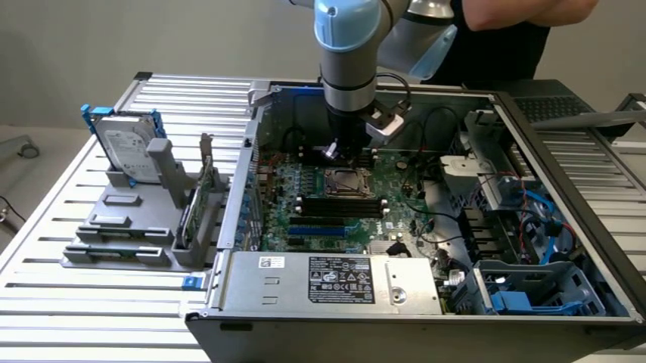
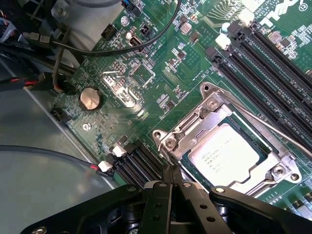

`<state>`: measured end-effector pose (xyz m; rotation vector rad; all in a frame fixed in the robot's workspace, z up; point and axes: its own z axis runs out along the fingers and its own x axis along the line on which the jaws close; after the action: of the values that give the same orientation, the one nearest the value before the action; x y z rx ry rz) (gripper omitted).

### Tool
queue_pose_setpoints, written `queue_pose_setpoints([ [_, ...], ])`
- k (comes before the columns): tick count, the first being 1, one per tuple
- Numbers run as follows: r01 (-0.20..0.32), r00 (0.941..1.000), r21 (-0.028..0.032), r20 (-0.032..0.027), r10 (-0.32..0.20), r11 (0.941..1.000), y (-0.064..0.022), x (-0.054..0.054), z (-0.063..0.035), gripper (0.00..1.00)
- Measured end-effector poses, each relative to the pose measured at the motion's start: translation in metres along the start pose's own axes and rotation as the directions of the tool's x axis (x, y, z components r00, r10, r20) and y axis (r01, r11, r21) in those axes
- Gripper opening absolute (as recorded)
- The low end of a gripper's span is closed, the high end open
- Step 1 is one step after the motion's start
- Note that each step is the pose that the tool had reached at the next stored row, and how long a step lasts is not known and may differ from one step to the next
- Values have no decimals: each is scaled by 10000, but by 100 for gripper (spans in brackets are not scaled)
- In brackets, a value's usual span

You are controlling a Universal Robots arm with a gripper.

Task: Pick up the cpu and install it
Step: 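Install the first cpu locking lever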

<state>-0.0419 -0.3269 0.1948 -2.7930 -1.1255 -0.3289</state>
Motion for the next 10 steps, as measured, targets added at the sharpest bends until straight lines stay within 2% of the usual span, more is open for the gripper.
queue_pose_setpoints([
  [10,-4,10000,3,-5,4,10000,10,10,3,11],
])
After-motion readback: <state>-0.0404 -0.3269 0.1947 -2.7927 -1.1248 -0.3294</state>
